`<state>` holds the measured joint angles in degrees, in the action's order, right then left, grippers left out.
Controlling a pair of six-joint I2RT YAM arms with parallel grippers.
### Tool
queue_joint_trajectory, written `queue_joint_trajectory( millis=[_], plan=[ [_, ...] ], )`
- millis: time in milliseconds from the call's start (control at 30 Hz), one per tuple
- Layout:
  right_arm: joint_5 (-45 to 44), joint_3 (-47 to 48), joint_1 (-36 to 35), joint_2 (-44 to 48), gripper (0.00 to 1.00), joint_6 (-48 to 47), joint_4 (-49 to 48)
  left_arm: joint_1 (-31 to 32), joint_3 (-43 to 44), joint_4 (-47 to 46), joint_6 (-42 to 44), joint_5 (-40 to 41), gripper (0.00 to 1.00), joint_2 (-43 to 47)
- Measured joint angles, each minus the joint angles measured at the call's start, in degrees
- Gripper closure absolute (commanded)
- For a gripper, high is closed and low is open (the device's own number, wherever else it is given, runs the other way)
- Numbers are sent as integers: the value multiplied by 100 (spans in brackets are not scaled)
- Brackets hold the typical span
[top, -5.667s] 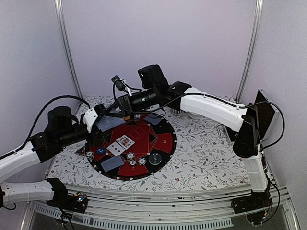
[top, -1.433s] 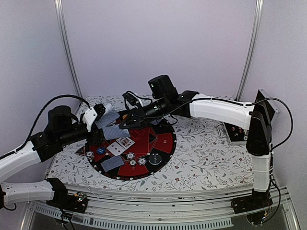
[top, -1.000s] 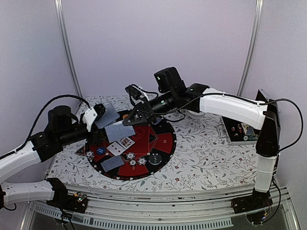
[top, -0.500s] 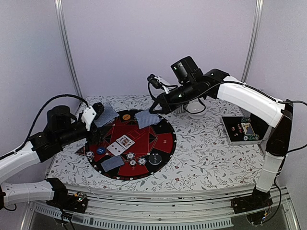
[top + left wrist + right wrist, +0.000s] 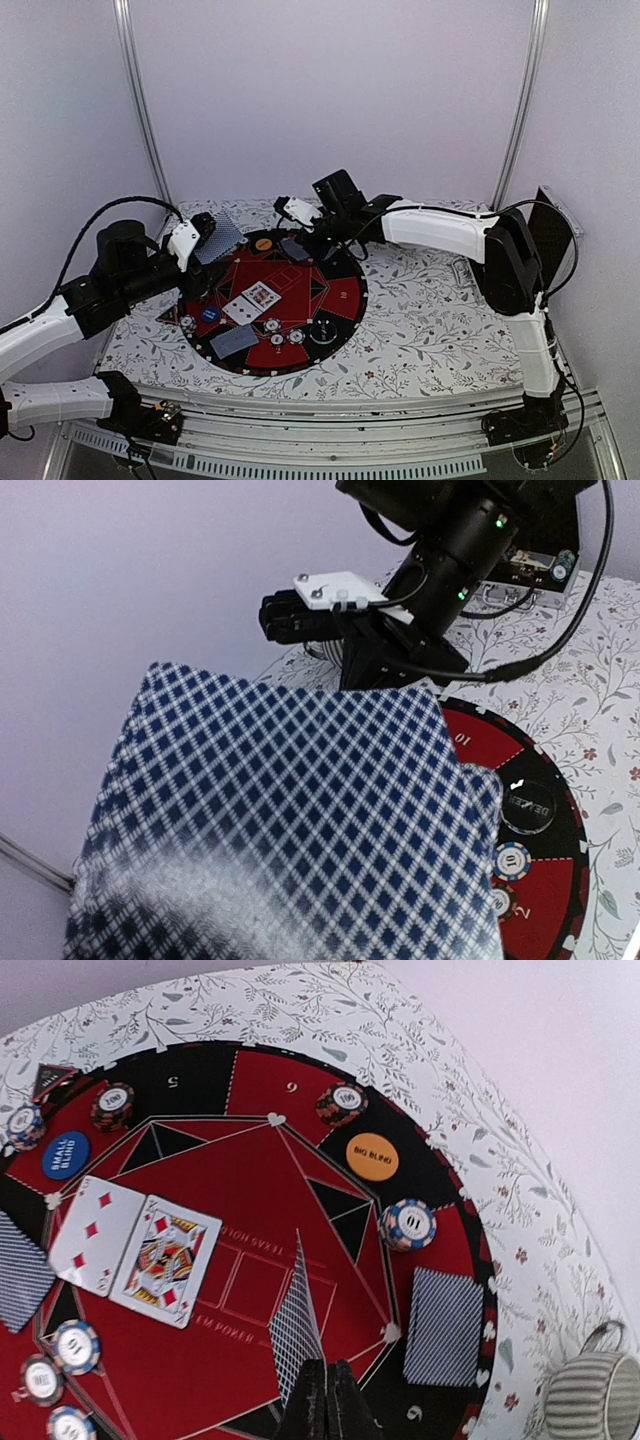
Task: Distribute texas hold em gaming equipment
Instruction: Flop the poker card in the community card area.
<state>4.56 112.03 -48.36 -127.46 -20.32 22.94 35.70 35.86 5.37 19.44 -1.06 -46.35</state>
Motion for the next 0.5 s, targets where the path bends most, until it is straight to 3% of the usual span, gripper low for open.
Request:
queue_joint_trajectory(
  millis=[300,500],
  plan=[
    [-535,9,-74,-970,99,-1416,-1851,-33,0,0,2,2,42,-2],
    [-1088,11,-367,-1685,99,-2542,-2503,-50,0,0,2,0,42,-7]
  ],
)
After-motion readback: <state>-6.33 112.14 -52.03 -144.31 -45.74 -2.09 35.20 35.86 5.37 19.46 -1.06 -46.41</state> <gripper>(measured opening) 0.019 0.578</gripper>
